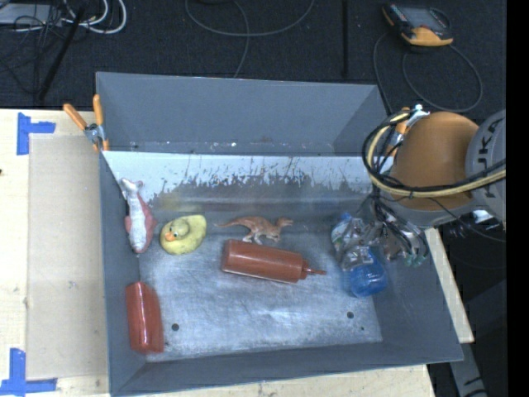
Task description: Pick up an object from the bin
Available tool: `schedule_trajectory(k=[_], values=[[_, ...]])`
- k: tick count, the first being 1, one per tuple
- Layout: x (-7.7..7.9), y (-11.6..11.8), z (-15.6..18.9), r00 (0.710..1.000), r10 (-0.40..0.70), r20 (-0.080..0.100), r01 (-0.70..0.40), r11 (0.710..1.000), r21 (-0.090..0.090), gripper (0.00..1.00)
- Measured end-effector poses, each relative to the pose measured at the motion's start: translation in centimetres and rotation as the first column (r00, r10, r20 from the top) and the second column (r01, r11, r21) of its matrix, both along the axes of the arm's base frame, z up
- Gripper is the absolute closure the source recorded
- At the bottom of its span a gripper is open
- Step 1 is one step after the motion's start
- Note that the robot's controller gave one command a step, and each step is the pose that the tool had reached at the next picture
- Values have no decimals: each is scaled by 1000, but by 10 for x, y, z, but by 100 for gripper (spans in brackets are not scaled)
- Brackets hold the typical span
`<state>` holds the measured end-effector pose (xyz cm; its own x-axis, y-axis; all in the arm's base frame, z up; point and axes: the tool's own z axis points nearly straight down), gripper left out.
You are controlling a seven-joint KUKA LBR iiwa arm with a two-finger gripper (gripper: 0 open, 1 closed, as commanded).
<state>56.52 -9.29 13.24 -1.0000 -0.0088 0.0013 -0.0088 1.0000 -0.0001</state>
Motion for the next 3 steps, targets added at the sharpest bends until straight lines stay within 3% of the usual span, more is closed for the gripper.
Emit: schedule_trajectory(k=[1, 2, 3], values=[[0, 0, 0, 1000, 0, 0, 0, 1000, 0, 0], [0, 0, 0, 1000, 1, 0, -1, 1000, 0, 100], [0, 0, 0, 1000, 1, 0, -1, 1000, 0, 0]])
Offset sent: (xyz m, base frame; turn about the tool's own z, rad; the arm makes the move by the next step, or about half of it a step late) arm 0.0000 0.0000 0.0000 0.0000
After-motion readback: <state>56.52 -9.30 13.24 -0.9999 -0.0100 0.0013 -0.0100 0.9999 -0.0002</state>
